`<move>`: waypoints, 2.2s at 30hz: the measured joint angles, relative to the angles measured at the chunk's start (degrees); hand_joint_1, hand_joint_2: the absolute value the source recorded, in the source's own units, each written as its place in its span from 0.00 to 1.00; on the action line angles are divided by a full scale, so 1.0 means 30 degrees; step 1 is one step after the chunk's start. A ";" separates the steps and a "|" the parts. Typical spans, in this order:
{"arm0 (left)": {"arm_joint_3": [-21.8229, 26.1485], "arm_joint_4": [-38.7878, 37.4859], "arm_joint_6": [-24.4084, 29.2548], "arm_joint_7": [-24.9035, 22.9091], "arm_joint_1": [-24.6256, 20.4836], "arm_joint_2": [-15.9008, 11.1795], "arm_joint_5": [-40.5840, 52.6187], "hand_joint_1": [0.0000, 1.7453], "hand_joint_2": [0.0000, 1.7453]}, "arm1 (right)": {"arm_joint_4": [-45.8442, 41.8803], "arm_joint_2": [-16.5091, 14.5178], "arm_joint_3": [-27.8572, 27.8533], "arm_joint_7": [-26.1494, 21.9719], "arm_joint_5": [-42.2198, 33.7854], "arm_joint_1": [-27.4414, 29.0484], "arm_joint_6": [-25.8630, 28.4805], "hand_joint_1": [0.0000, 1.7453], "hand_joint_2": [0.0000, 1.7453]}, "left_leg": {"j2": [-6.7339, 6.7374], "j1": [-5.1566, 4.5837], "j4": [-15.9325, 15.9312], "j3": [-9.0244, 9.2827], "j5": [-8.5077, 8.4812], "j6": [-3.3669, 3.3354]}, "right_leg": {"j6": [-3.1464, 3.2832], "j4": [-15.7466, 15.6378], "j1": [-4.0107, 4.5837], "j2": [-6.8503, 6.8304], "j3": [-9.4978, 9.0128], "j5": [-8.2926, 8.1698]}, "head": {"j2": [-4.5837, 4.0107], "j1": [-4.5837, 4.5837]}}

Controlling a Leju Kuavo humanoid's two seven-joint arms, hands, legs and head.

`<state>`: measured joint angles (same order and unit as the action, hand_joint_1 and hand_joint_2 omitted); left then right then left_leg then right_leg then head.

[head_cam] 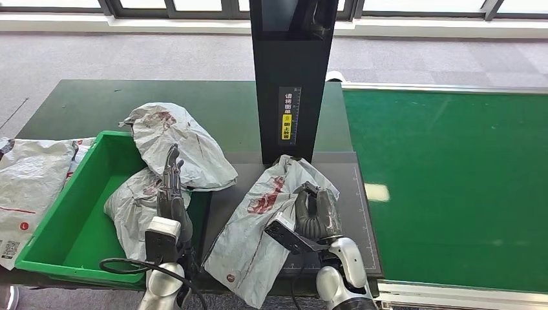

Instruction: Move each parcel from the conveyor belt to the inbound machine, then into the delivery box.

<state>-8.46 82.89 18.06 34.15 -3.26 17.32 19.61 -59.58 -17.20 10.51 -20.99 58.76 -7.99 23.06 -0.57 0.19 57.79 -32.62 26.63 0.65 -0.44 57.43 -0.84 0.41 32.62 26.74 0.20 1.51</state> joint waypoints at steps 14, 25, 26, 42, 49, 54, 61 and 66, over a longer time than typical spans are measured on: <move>-0.1147 -0.0207 -0.1803 -0.0399 -0.0164 -0.0202 0.0893 0.00 0.00 | -0.5856 0.1040 0.0843 0.0055 -0.1779 0.3181 0.0570 0.00 1.00 | -0.0011 -0.0008 0.0002 -0.0027 0.0015 -0.0014 | -0.0003 -0.0014 -0.0009 -0.0006 0.0017 0.0003 | 0.0000 0.0005; -0.1951 -0.0703 -0.3084 -0.0844 -0.0208 -0.0326 0.3392 0.00 0.75 | -0.9412 0.1301 -0.0173 0.0550 -0.0843 0.5277 0.1560 0.00 1.00 | -0.0005 -0.0006 0.0002 -0.0024 0.0014 -0.0013 | -0.0002 -0.0012 -0.0005 -0.0003 0.0020 0.0002 | 0.0000 0.0004; -0.2015 -0.0776 -0.3058 -0.0933 -0.0242 -0.0346 0.4034 0.00 1.00 | -0.9587 0.1304 -0.0228 0.0413 -0.0889 0.5414 0.1661 0.00 1.00 | -0.0005 -0.0006 0.0002 -0.0023 0.0014 -0.0013 | -0.0002 -0.0012 -0.0005 -0.0003 0.0021 0.0002 | 0.0000 0.0005; -0.5526 -0.7684 -0.0477 -0.6439 -0.2540 -0.0639 1.6981 0.00 1.00 | -1.1014 0.1576 -0.0204 -0.1114 -0.1881 0.6277 0.2142 0.00 1.00 | -0.0003 -0.0008 0.0002 -0.0021 0.0009 -0.0011 | -0.0013 -0.0011 -0.0008 -0.0002 0.0014 -0.0009 | 0.0000 0.0004; -0.5878 -0.9224 -0.0441 -0.7054 -0.2928 -0.0628 1.7739 0.97 1.00 | -1.1054 0.1661 -0.0197 -0.1173 -0.2005 0.6319 0.2056 0.00 1.00 | -0.0005 -0.0008 0.0002 -0.0024 0.0009 -0.0011 | -0.0013 -0.0010 -0.0008 -0.0004 0.0012 -0.0007 | 0.0000 0.0000; -0.5894 -0.9555 -0.0002 -0.7066 -0.3012 -0.0617 1.7989 1.00 1.00 | -1.1158 0.1700 -0.0195 -0.1244 -0.2021 0.6485 0.2096 0.00 1.00 | -0.0005 -0.0008 0.0002 -0.0024 0.0010 -0.0013 | -0.0014 -0.0011 -0.0009 -0.0006 0.0006 -0.0008 | 0.0000 0.0000; -0.5892 -0.8650 0.0384 -0.6732 -0.2842 -0.0639 1.7433 1.00 1.00 | -1.1316 0.1741 -0.0180 -0.1244 -0.2007 0.6675 0.2106 0.00 1.00 | -0.0007 -0.0007 0.0001 -0.0026 0.0007 -0.0014 | -0.0015 -0.0009 -0.0008 -0.0013 -0.0004 -0.0010 | 0.0000 0.0000; -0.5881 -0.7808 0.0938 -0.6599 -0.2534 -0.0665 1.7413 1.00 1.00 | -1.1355 0.1749 -0.0113 -0.1235 -0.1967 0.6672 0.2106 0.00 1.00 | -0.0014 -0.0008 0.0002 -0.0027 0.0006 -0.0013 | -0.0015 -0.0009 -0.0008 -0.0012 -0.0004 -0.0009 | 0.0000 0.0000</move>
<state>-26.10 59.46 20.87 14.35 -10.86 15.33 71.85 -93.64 -11.96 10.17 -24.70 52.86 12.03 29.38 -0.61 0.17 57.79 -32.71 26.65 0.61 -0.48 57.40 -0.86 0.38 32.61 26.71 0.20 1.51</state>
